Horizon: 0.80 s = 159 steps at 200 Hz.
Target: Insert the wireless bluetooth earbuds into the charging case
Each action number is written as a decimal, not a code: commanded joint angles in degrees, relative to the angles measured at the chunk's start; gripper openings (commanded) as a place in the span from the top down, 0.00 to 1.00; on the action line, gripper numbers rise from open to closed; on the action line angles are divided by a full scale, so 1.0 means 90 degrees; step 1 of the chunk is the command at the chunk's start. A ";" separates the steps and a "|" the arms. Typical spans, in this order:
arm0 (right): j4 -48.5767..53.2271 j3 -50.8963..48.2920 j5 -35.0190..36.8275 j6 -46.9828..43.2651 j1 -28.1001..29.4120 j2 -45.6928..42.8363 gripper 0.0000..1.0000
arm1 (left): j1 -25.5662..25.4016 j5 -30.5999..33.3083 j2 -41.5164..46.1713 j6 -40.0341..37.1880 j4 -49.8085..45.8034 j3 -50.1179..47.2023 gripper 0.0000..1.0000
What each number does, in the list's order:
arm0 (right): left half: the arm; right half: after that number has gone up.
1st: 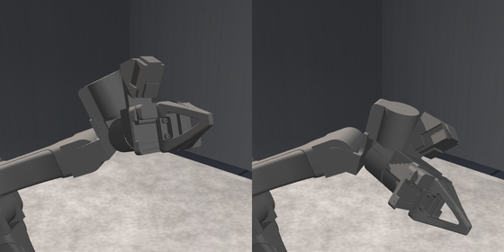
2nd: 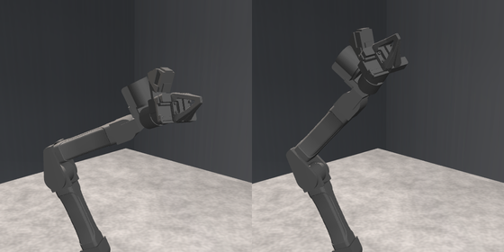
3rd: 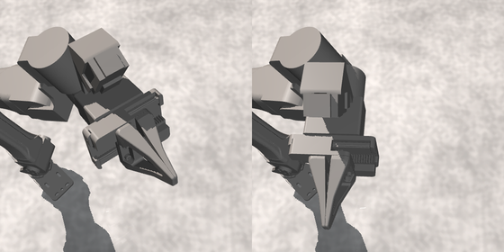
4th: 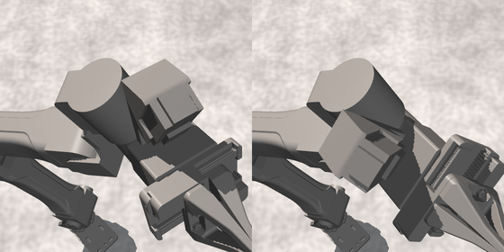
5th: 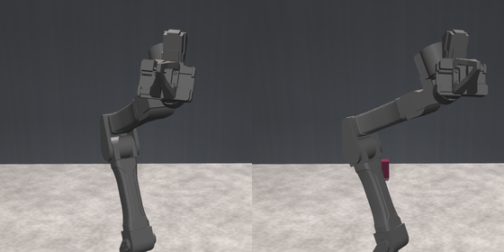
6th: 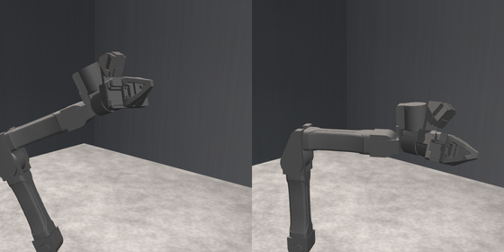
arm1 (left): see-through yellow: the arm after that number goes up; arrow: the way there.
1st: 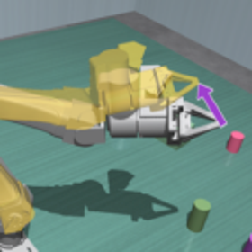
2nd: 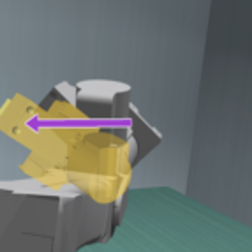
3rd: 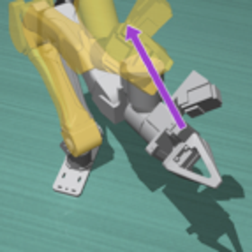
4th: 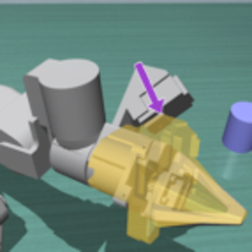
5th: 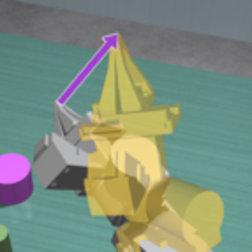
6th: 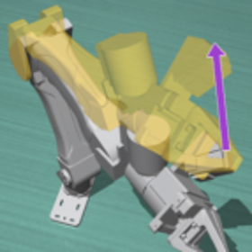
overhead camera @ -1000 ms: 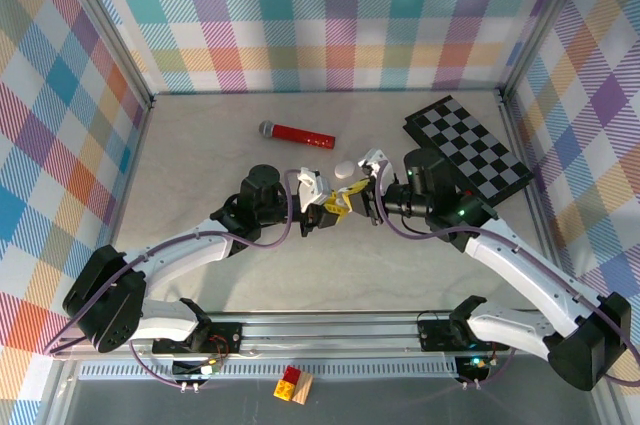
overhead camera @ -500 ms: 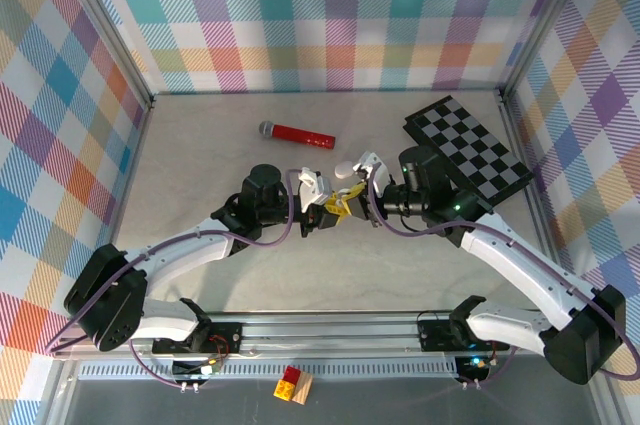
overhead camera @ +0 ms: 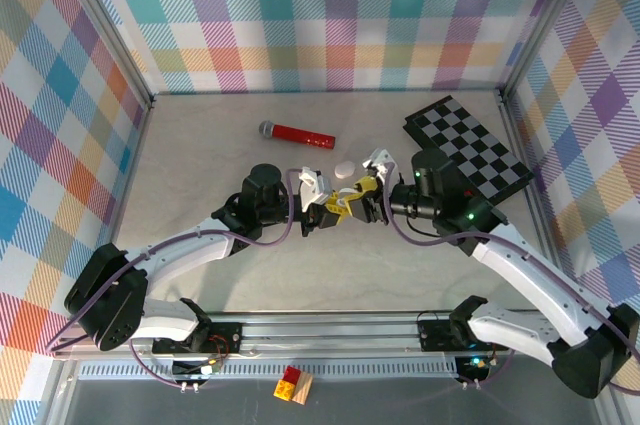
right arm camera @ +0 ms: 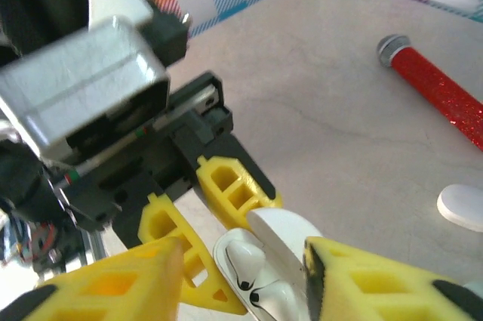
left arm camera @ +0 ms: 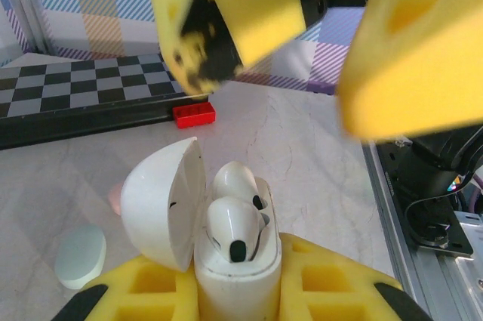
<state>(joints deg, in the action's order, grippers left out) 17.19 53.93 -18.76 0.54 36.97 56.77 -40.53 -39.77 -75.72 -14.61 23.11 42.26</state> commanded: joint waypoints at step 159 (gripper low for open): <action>-0.0170 0.0075 -0.2847 0.0948 -0.0846 0.0633 0.47 | -0.0085 -0.0266 0.0280 -0.0158 0.0055 0.0065 0.85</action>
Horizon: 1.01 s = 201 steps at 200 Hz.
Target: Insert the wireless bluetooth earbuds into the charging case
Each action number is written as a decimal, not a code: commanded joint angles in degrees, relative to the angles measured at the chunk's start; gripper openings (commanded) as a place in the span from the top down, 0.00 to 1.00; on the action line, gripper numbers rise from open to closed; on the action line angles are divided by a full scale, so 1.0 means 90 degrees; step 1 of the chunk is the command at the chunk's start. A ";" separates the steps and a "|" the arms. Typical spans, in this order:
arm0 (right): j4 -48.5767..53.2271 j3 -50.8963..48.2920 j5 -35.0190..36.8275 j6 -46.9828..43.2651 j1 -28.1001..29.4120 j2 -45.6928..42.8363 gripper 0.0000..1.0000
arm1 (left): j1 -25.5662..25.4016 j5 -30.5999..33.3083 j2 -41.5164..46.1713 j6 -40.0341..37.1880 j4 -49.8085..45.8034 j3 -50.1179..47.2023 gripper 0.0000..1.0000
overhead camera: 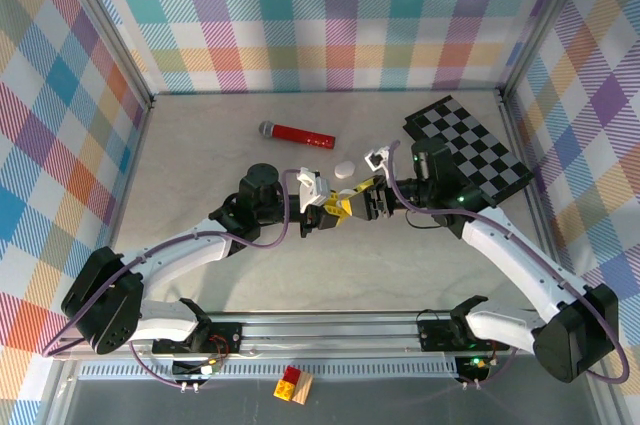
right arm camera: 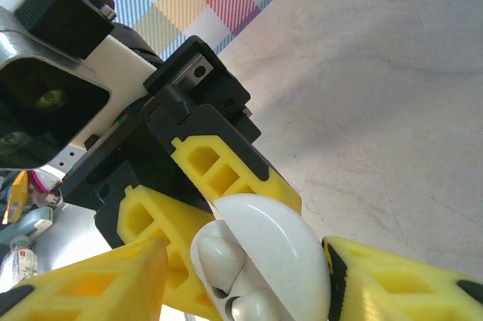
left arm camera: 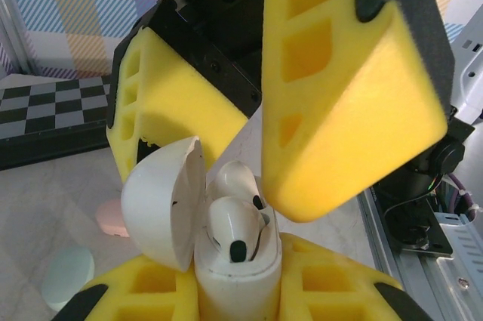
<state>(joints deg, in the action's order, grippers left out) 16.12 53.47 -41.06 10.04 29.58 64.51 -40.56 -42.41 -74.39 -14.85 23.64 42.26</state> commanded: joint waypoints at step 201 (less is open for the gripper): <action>-0.0139 -0.0434 -0.0142 -0.1027 -0.0055 -0.0762 0.67 | -0.0025 -0.1294 -0.0069 0.1539 -0.0111 0.0738 0.85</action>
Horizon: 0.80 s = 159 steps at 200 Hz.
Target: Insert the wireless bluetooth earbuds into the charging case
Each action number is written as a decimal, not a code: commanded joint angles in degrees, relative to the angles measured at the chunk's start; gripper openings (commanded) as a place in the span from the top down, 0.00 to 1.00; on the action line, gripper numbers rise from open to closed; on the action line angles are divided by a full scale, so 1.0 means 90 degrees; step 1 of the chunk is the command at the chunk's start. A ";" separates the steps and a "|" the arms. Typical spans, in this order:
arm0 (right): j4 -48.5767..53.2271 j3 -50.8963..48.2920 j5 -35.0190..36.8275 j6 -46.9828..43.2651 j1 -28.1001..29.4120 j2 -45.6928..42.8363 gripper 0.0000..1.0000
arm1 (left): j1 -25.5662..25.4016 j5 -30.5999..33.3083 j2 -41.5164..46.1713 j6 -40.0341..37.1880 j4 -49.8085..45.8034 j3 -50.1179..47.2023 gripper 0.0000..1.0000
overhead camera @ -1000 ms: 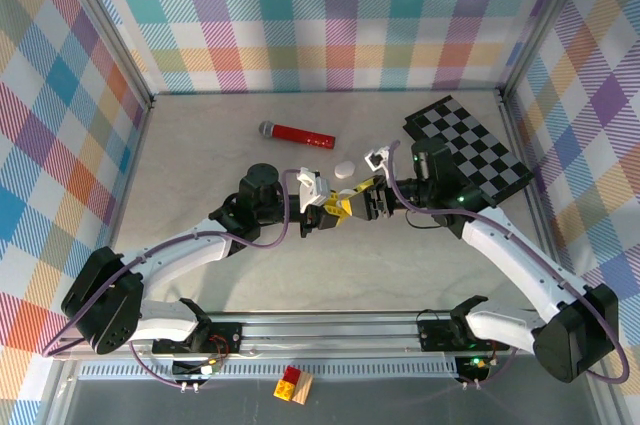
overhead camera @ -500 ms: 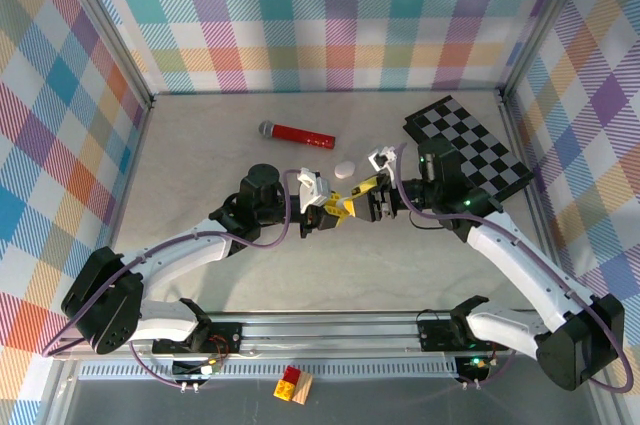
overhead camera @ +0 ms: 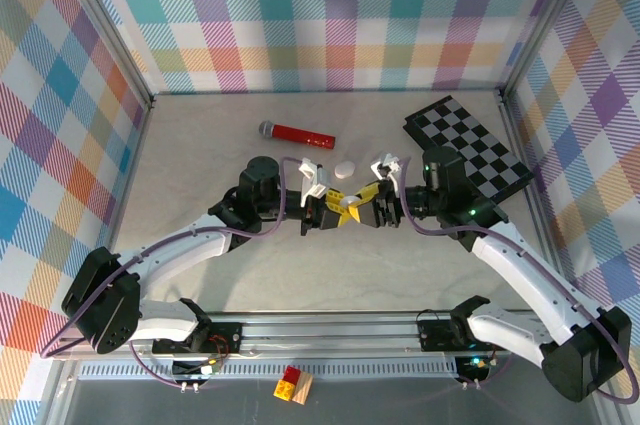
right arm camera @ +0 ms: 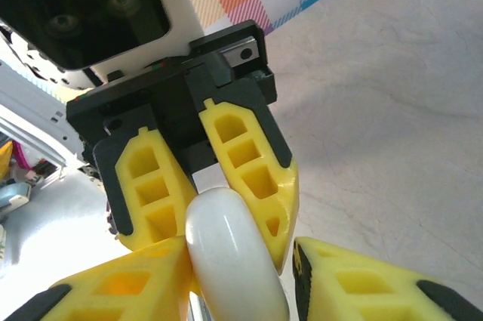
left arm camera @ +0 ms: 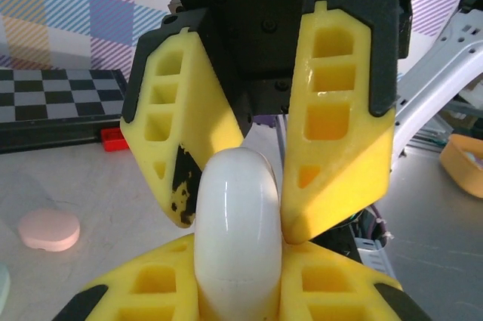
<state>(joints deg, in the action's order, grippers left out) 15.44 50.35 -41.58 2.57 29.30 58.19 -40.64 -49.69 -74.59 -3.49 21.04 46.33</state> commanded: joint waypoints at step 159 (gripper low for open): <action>-0.0786 -0.0539 0.0794 0.0575 -0.0263 0.0046 0.82 | 0.0116 0.0537 0.0284 -0.0127 0.0677 -0.0351 0.10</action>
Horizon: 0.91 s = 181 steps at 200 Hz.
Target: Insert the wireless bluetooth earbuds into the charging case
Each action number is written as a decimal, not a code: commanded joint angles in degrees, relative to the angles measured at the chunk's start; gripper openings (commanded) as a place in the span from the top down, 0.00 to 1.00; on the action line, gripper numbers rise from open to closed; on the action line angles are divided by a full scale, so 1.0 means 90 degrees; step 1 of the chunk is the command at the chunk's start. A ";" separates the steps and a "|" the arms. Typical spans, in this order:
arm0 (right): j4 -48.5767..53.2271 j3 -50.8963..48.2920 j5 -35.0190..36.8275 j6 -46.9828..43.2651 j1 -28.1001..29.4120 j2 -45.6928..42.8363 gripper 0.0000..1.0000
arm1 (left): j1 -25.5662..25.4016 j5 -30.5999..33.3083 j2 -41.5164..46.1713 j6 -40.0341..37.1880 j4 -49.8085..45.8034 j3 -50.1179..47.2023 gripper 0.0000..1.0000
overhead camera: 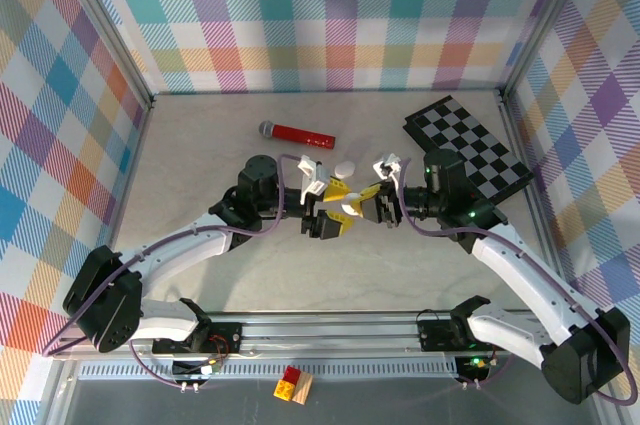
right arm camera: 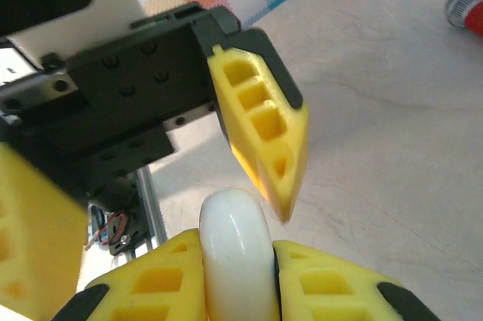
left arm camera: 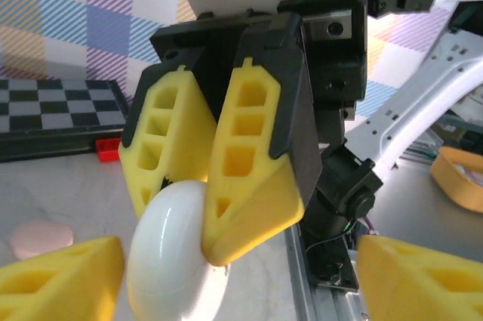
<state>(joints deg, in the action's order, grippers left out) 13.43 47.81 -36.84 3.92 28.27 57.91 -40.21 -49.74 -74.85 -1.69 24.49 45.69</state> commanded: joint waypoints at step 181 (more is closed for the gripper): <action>-0.1851 -0.0901 0.1516 0.2421 -0.0641 0.3429 0.82 | -0.0126 0.2460 0.0184 -0.2625 -0.2228 -0.0536 0.00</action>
<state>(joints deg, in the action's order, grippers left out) -0.25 40.80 -23.24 23.83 22.81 85.41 -40.71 -27.49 -72.66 -24.14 4.21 41.25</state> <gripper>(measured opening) 0.198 0.997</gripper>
